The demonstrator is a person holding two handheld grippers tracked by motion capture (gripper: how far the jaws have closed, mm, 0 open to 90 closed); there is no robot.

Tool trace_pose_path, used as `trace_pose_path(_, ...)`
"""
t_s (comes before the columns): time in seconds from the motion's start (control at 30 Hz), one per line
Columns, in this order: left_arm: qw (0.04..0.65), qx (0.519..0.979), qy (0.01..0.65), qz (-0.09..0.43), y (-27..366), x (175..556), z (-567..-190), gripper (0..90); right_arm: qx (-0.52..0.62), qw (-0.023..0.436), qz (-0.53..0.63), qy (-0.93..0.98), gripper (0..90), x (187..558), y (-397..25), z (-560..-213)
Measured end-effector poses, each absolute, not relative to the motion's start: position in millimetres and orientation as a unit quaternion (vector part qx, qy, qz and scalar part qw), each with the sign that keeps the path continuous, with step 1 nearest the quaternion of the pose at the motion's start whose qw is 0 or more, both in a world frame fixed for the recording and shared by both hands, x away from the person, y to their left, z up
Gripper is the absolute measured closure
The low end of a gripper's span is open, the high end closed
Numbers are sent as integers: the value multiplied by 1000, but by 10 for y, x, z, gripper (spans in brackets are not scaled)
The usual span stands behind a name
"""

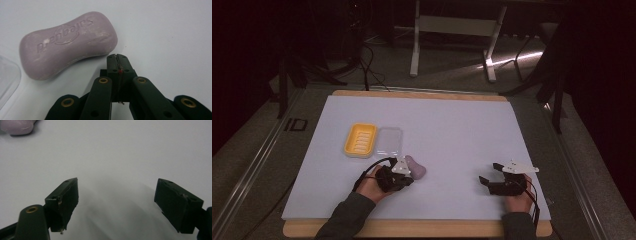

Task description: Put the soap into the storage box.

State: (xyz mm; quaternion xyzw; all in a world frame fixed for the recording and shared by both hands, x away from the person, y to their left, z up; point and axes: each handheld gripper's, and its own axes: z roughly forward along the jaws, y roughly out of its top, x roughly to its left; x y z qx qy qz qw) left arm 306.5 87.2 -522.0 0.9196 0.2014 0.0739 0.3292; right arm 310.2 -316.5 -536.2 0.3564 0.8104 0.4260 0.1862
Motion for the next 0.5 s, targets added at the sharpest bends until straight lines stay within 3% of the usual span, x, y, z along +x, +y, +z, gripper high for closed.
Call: trace_pose_path(0.5,316,928,184,72,707,3143,-5225,899,356,186,426,811,191,3103,-3165,-5362)
